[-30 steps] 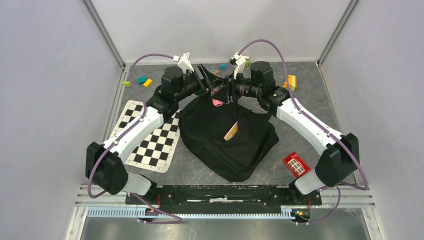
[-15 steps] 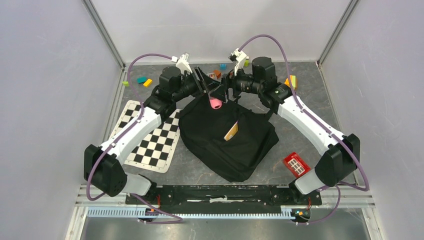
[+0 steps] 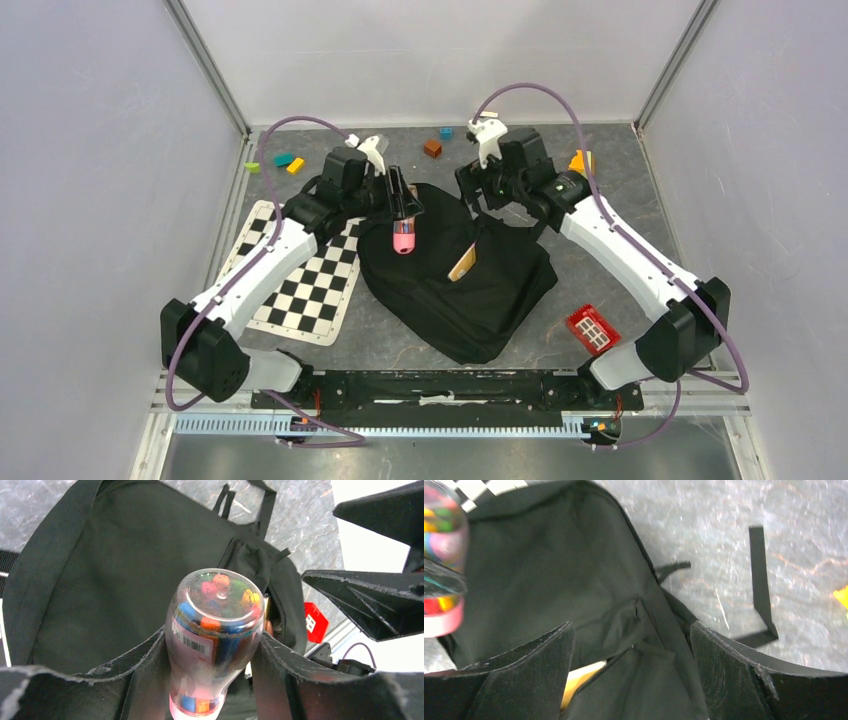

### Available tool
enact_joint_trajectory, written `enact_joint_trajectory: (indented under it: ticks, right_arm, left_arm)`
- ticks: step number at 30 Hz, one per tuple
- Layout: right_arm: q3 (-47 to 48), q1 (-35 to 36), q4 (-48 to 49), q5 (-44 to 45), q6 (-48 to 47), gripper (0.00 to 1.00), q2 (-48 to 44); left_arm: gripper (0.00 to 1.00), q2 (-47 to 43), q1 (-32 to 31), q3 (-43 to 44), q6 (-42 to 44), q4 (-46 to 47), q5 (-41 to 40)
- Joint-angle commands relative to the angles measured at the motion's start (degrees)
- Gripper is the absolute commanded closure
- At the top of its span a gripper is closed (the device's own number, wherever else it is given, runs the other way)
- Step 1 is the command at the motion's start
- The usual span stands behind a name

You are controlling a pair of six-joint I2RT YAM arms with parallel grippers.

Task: Pack the student bag
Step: Adjust the student bag at the center of the board.

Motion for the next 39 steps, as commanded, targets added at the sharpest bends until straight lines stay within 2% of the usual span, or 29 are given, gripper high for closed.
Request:
enact_joint_trajectory:
  ticks: [1, 5, 10, 16, 18, 21, 22, 23, 27, 30, 32, 36, 39]
  right_arm:
    - [1.9, 5.4, -11.1, 19.4, -0.6, 0.10, 0.0]
    - [5.6, 11.2, -16.9, 27.4, 3.0, 0.09, 4.0]
    - [10.3, 15.9, -26.4, 33.6, 6.5, 0.08, 10.6]
    - [9.7, 18.4, -34.8, 32.9, 11.9, 0.13, 13.3]
    - [7.6, 19.4, -38.2, 32.9, 14.4, 0.22, 13.1]
    - [3.2, 19.7, -38.9, 32.7, 17.0, 0.64, 10.5]
    - [2.1, 19.7, -37.9, 33.4, 17.1, 0.89, 9.5]
    - [1.9, 19.6, -37.0, 35.4, 16.6, 1.00, 9.1]
    - [9.8, 15.9, -31.1, 41.7, 4.4, 1.00, 13.3]
    - [12.8, 12.7, -19.9, 42.5, -10.5, 1.00, 16.1]
    - [13.2, 10.4, -9.8, 41.2, -16.8, 1.00, 17.2]
    - [10.9, 6.3, 9.9, 28.1, -28.4, 1.00, 18.3]
    - [12.2, 4.5, 19.3, 17.2, -32.9, 1.00, 21.5]
  left_arm:
    - [0.86, -3.6, -0.1, -1.9, 1.6, -1.0, -3.0]
    - [0.86, -6.0, -0.1, -4.1, 1.4, -2.1, -9.8]
    - [0.86, -8.2, 0.1, -7.0, 1.4, -0.6, -12.6]
    - [0.85, -9.1, 0.3, -9.3, 0.6, 1.6, -11.9]
    - [0.85, -9.7, 0.4, -9.2, 1.0, 1.4, -12.0]
    - [0.85, -10.7, 0.8, -8.9, 1.6, 0.8, -13.0]
    - [0.85, -11.0, 0.9, -8.8, 2.0, 0.6, -13.2]
    - [0.85, -11.4, 1.1, -8.7, 2.2, 0.3, -13.3]
    - [0.85, -13.4, 1.4, -8.2, 4.2, 0.0, -13.0]
    - [0.84, -15.4, 1.5, -8.7, 5.4, 0.8, -12.7]
    - [0.84, -16.3, 1.5, -9.2, 6.0, 1.9, -12.2]
    - [0.84, -16.5, 1.6, -10.3, 5.9, 4.8, -9.4]
    - [0.84, -15.8, 1.6, -11.8, 3.8, 9.0, -6.0]
